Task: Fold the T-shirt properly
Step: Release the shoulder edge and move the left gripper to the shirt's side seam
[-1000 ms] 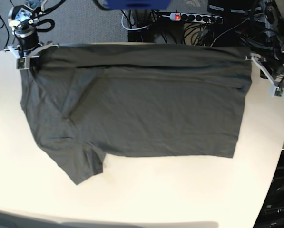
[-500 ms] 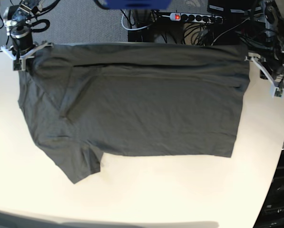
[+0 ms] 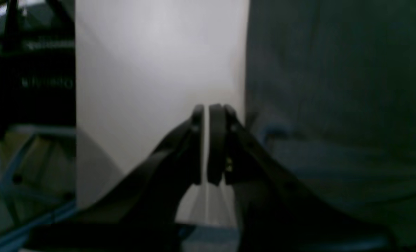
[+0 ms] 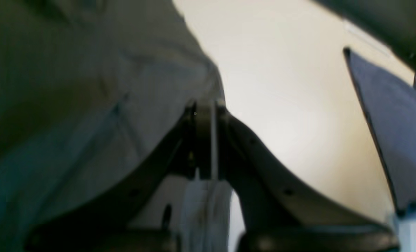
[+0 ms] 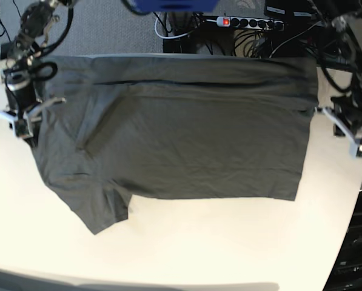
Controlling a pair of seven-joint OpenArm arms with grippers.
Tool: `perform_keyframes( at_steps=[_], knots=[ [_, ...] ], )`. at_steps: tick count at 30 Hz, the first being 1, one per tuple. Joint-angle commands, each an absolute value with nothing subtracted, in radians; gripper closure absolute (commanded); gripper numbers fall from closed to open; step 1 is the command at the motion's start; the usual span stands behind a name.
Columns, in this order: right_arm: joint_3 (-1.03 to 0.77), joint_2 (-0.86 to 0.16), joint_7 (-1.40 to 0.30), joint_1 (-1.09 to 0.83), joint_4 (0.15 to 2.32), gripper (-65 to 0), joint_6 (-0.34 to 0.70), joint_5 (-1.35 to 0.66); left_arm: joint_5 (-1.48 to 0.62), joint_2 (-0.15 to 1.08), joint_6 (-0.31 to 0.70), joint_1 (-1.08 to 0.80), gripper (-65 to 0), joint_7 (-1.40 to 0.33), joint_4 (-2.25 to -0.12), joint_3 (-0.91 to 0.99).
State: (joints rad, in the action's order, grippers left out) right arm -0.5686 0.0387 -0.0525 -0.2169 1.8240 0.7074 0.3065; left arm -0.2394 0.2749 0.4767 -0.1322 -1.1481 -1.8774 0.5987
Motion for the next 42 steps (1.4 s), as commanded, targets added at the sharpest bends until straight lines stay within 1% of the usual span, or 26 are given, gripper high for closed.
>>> perform_keyframes(
  at_steps=[1, 7, 11, 15, 20, 22, 26, 28, 31, 37, 42],
  knots=[
    [-0.564, 0.027, -0.022, -0.191, 1.837, -1.5, 0.698, 0.309, -0.237, 0.291, 0.472, -0.107, -3.1, -1.138, -1.891, 0.605],
    [-0.549, 0.041, -0.024, -0.018, 1.682, -1.5, 0.698, 0.453, -0.222, 0.302, 0.47, 0.025, -3.2, -1.139, -1.793, 0.604],
    [-0.549, 0.039, -0.024, 0.091, 1.564, -1.5, 0.698, 0.526, -0.111, 0.3, 0.479, 0.148, -3.2, -1.125, -1.659, 0.587],
    [-0.55, 0.039, -0.024, 0.17, 1.508, -1.5, 0.698, 0.585, -0.03, 0.3, 0.479, 0.232, -3.2, -1.04, -1.563, 0.526],
    [-0.55, 0.053, -0.024, 0.189, 1.495, -1.5, 0.698, 0.625, 0.081, 0.3, 0.479, 0.311, -3.3, -0.894, -1.458, 0.424],
    [-0.547, 0.053, -0.024, 0.193, 1.495, -1.5, 0.698, 0.625, 0.107, 0.3, 0.478, 0.369, -5.8, -0.845, -1.371, 0.409],
    [-0.544, 0.054, -0.024, 0.191, 1.494, -1.5, 0.698, 0.627, 0.143, 0.3, 0.479, 0.487, -17.8, -0.776, -1.145, 0.407],
    [-0.549, 0.053, -0.024, 0.185, 1.494, -1.5, 0.698, 0.627, 0.147, 0.302, 0.481, 0.51, -21.1, -0.743, -1.079, 0.407],
    [-0.549, 0.05, -0.024, 0.183, 1.486, -1.5, 0.698, 0.627, 0.147, 0.302, 0.481, 0.547, -21.9, -0.702, -1.013, 0.406],
    [-0.549, 0.051, -0.024, 0.179, 1.481, -1.5, 0.698, 0.636, 0.137, 0.325, 0.481, 0.68, -22.0, -0.696, -0.771, 0.406],
    [-0.55, 0.05, -0.019, 0.151, 1.484, -1.3, 0.698, 0.656, 0.143, 0.343, 0.481, 0.756, -22.0, -0.685, -0.648, 0.406]
  ],
)
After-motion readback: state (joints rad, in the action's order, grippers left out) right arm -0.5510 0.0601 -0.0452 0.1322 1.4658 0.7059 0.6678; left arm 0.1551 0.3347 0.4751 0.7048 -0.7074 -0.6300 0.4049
